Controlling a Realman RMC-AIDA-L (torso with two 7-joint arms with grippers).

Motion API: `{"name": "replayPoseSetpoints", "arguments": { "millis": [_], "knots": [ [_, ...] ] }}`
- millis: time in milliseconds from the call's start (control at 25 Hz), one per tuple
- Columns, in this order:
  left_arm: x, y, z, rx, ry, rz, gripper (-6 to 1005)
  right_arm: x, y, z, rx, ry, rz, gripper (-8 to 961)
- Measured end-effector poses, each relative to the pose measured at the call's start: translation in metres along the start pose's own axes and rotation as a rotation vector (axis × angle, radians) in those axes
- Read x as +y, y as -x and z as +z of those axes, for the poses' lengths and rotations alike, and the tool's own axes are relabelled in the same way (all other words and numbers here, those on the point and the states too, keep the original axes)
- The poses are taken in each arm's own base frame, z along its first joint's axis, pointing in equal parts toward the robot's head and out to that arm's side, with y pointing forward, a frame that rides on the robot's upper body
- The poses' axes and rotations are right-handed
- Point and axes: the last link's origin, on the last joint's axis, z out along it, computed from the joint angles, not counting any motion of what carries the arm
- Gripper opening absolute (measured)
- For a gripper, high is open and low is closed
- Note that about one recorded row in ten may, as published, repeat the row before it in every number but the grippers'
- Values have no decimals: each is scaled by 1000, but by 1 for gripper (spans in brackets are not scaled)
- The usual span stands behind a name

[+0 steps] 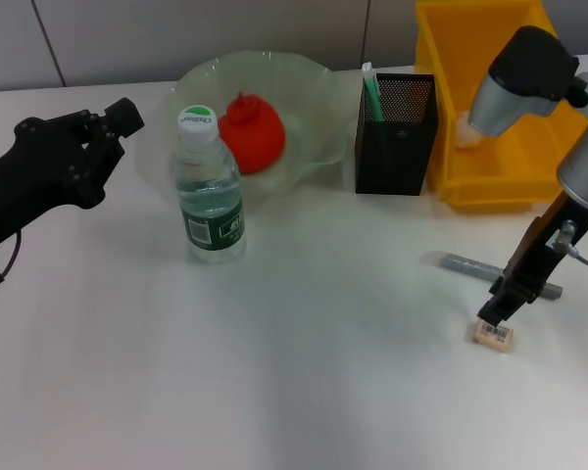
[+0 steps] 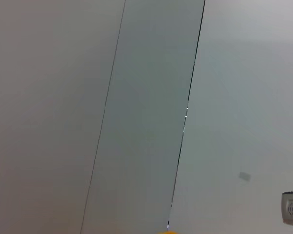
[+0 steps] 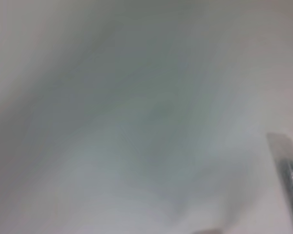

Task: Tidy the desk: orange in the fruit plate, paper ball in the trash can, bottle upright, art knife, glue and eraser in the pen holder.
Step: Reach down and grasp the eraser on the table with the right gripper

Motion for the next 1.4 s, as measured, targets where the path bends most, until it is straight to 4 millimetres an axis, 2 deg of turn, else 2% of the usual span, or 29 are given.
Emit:
{"name": "replayPoseSetpoints", "arguments": {
  "millis": [440, 1400],
  "knots": [
    [0, 0, 0, -1, 0, -1, 0, 5, -2, 8, 40, 0, -36, 384],
    [-1, 0, -1, -2, -5, 1, 0, 1, -2, 17, 53, -18, -37, 383]
  ]
}}
